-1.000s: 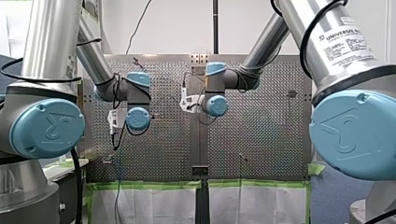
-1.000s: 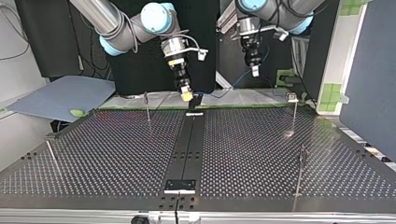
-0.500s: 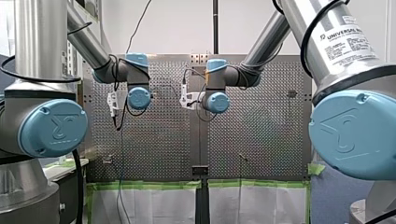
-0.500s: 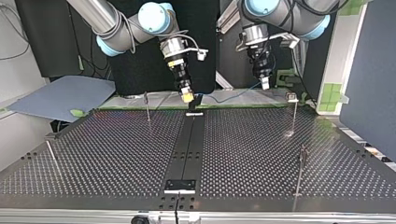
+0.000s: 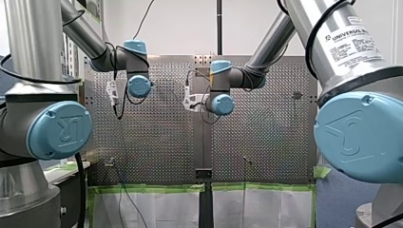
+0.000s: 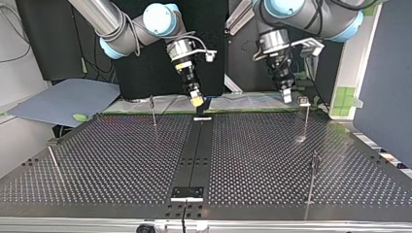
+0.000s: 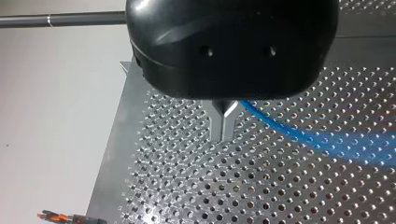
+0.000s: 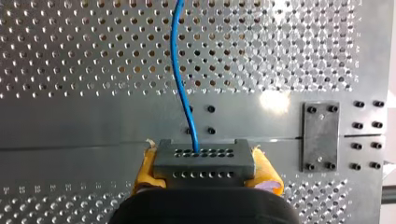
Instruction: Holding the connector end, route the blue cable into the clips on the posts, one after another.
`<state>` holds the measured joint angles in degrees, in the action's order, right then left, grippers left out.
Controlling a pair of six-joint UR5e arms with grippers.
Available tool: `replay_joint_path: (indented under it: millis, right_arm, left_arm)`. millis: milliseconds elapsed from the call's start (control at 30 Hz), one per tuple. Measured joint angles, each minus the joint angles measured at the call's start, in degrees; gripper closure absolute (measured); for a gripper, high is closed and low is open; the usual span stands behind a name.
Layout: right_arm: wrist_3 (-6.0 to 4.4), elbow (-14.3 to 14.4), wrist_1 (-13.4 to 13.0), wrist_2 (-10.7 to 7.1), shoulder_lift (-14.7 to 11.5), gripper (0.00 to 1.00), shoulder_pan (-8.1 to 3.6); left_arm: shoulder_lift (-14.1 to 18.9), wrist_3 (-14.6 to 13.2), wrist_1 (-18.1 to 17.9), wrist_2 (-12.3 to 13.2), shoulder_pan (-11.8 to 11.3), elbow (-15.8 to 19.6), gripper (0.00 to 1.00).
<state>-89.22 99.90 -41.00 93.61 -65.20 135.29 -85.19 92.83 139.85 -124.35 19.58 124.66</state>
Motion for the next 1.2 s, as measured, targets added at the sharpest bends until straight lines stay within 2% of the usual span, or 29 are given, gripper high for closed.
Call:
replay_joint_path:
  millis: [300, 600, 933, 1200]
  right_arm:
    - [0.04, -0.59, -0.15, -1.86, 0.01, 1.00, 0.21]
    - [-0.21, -3.78, 1.00, -3.39, 0.08, 1.00, 0.45]
    - [-1.89, -8.42, 1.85, -4.70, 0.36, 1.00, 0.51]
    - [-1.85, -12.34, 4.25, -5.55, 2.42, 1.00, 1.41]
  left_arm:
    - [-1.80, 0.45, 2.60, 2.00, -2.26, -3.09, 1.00]
    - [-2.01, 0.48, 6.54, 4.13, -3.52, -5.50, 1.00]
    - [-1.07, 0.31, 8.14, 4.36, -3.90, -5.58, 1.00]
    - [1.26, 0.34, 10.34, 3.35, -4.92, -6.72, 1.00]
